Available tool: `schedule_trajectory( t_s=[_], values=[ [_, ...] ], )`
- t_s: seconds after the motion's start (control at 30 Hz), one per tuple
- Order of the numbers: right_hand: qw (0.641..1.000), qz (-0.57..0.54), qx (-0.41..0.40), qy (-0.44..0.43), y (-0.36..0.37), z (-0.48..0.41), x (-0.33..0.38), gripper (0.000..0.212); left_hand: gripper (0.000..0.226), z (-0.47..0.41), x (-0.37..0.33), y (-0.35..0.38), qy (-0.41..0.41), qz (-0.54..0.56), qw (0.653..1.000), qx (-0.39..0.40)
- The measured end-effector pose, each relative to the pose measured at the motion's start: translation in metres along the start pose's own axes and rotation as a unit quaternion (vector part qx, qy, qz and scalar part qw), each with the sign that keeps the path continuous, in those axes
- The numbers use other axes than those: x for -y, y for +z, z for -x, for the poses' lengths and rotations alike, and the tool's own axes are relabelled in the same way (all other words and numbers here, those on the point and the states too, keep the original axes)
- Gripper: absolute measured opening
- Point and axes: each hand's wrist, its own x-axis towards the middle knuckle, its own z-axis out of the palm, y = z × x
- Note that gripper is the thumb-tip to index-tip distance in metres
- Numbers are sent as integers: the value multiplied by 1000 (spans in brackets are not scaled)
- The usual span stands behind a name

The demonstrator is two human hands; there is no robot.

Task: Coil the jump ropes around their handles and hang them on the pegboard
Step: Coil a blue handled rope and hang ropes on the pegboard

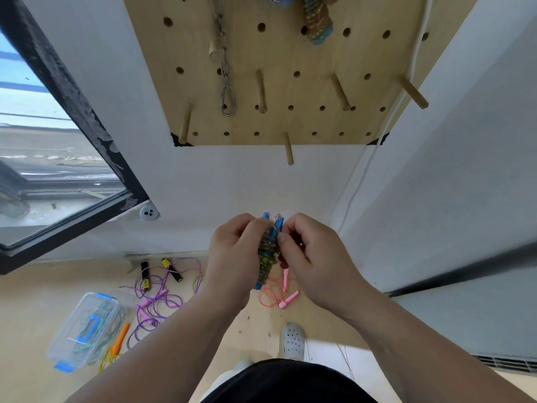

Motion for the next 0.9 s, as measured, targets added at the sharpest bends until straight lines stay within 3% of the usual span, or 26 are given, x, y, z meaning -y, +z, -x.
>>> schedule_trajectory(
  t_s=[0.17,0.3,0.4,0.53,0.7,0.9],
  values=[
    [991,-124,12,42,-17,-35,-12,5,37,-20,-9,23,-11,30,994,-109],
    [960,-259,46,95,-29,-56,-25,3,43,-27,-11,41,2,7,988,-153],
    [949,-292,86,83,-36,-68,-38,6,41,-27,-6,50,23,-30,983,-181],
    [957,-266,112,37,-37,-86,-46,16,45,-34,-1,51,30,-50,976,-209],
    [984,-133,76,-93,-35,-117,-43,15,28,-50,-14,30,20,-132,972,-195],
    [972,-46,26,-229,-23,-161,-15,10,22,-84,-40,0,64,-119,977,-168]
  ],
)
